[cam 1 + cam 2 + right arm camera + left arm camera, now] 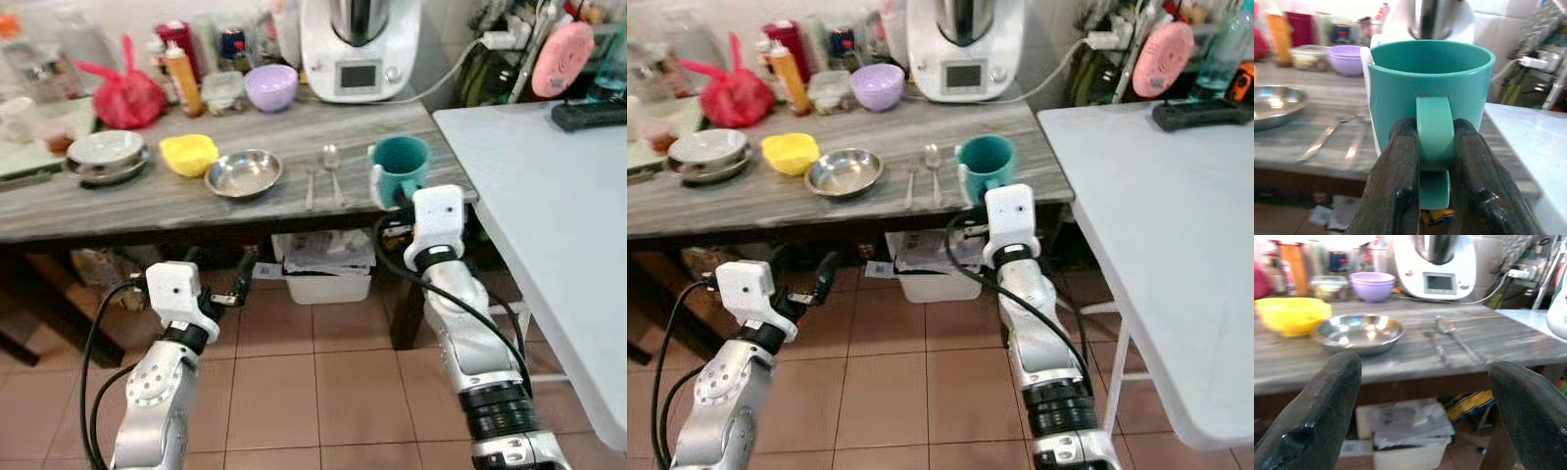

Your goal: Setting the table

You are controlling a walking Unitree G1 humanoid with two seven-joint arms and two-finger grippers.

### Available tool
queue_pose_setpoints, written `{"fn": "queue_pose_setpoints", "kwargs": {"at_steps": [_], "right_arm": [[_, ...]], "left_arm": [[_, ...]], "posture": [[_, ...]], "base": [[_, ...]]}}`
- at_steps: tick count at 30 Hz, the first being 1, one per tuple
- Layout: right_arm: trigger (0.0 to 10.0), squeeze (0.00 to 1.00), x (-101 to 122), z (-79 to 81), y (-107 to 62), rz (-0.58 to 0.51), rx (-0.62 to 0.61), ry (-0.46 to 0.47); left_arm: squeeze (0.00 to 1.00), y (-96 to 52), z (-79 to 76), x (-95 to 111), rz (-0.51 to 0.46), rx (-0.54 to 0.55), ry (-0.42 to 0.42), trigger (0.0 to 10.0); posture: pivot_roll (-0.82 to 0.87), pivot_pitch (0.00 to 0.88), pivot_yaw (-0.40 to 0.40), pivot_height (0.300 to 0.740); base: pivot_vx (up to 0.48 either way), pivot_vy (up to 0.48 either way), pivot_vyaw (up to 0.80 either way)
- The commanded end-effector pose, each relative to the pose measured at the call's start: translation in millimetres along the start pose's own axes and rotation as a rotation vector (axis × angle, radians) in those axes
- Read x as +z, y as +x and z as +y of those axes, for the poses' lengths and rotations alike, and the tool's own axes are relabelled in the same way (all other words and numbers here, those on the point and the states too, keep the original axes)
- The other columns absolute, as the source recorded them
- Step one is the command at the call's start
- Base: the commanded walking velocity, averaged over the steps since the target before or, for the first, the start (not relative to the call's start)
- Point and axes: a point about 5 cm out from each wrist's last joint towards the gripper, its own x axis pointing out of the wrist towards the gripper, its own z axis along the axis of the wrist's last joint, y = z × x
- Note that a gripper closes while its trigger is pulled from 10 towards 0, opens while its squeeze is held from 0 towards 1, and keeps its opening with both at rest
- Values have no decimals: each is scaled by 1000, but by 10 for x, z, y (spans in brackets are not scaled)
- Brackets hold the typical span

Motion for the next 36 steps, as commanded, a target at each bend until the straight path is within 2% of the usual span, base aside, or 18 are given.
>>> {"fn": "queue_pose_setpoints", "kwargs": {"at_steps": [1,11,17,27,36], "right_arm": [[10000,0,68,-52,13,-32,-14,-7],[10000,0,75,-50,11,-37,-14,-8],[10000,0,81,-50,10,-41,-12,-5],[10000,0,126,-46,18,-61,-19,-17],[10000,0,164,-130,48,-68,-55,-46]], "left_arm": [[0,17,-27,35,-15,-10,2,10000],[0,22,-32,45,-18,-13,8,10000],[0,22,-33,60,-20,-12,19,10000],[0,-20,-61,83,-19,-40,5,10000],[0,-61,-180,97,-4,-154,14,10000]], "posture": [[-125,39,76,740],[-128,41,78,740],[-125,43,78,740],[-121,46,76,740],[-126,46,70,740]], "base": [[480,0,700],[480,0,763],[473,0,377],[0,0,0],[0,0,0]]}}
